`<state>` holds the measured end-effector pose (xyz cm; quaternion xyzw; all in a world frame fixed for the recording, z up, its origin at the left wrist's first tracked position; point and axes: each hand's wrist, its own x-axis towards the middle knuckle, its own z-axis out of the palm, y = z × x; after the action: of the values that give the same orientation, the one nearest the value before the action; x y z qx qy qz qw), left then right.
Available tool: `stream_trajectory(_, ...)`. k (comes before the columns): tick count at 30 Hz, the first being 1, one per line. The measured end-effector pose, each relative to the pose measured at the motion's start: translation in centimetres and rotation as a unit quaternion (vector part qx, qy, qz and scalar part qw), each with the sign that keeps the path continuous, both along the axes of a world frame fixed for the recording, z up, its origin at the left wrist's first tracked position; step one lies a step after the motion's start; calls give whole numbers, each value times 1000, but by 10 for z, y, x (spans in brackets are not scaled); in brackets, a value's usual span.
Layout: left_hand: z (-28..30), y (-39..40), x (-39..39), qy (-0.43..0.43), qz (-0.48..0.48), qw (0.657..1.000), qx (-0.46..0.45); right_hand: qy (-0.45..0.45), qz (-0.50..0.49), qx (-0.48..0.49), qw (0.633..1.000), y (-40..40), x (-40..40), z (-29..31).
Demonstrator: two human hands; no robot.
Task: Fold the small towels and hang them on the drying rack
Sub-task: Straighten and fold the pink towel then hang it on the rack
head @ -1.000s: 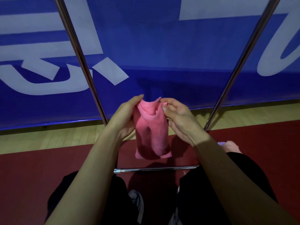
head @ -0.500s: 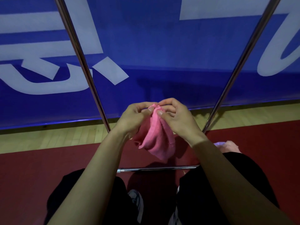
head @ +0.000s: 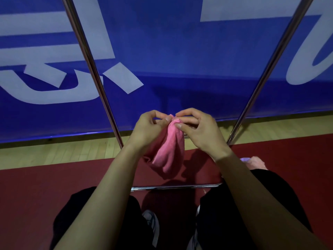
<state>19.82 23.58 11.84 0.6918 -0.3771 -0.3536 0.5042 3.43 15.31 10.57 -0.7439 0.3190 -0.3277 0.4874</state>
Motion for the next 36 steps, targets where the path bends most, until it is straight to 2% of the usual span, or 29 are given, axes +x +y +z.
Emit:
stream_trajectory(6, 2, 3, -2, 45, -34, 998, -10, -27, -25, -26, 999, -3, 2, -2)
stream_trajectory(10, 1, 1, 2, 82, -49, 995, -16, 15, -41, -86, 995, -6, 2, -5)
stream_trajectory(27, 3, 8, 0, 45, -67, 997, 18, 65, -28, -90, 993, -3, 0, -8)
stream_trajectory(30, -1, 5, 0, 41, -54, 997, 39, 47, -47, -102, 993, -2, 2, -8)
stream_trajectory(36, -2, 1, 0, 79, -30, 996, 10, 18, -76, -147, 986, 2, 9, -13)
